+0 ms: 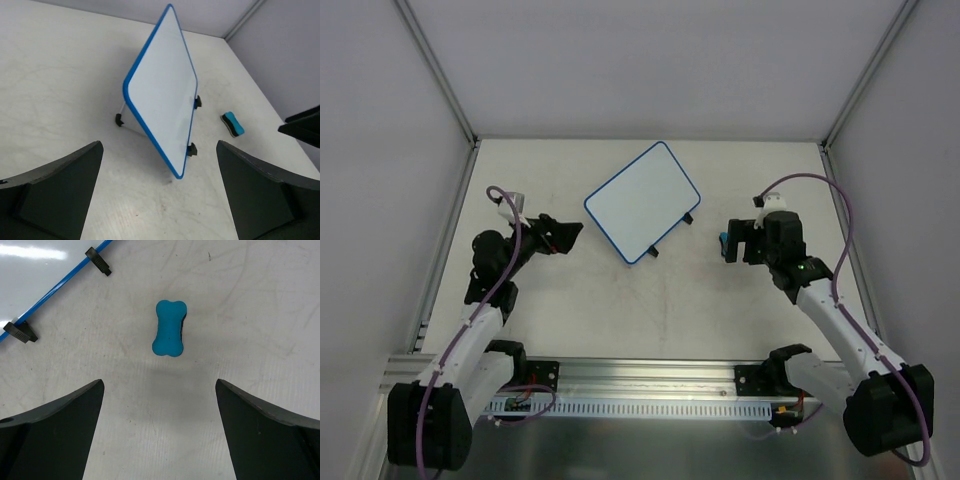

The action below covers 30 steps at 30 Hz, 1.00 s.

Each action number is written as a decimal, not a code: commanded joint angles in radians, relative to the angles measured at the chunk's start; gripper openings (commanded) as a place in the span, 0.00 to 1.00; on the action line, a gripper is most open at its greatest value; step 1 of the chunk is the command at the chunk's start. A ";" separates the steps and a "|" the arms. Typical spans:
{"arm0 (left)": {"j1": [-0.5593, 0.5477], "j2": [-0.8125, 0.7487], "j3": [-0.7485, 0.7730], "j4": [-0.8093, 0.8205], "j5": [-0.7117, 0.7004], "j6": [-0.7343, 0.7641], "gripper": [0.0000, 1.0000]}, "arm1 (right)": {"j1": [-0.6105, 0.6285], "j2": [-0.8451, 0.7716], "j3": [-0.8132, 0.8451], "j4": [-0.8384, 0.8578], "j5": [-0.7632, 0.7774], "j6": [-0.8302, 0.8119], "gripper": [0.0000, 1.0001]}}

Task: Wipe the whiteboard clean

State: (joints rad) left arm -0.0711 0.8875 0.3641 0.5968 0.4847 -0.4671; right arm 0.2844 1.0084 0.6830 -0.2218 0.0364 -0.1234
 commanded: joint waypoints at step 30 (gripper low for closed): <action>-0.018 -0.256 -0.194 -0.239 -0.204 0.151 0.99 | -0.007 -0.452 -0.453 0.355 0.033 0.111 0.99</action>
State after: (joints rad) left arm -0.0799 0.6277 0.1680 0.3168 0.2867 -0.3283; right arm 0.2836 0.5697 0.1997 0.0788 0.0719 -0.0177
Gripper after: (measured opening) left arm 0.990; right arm 0.989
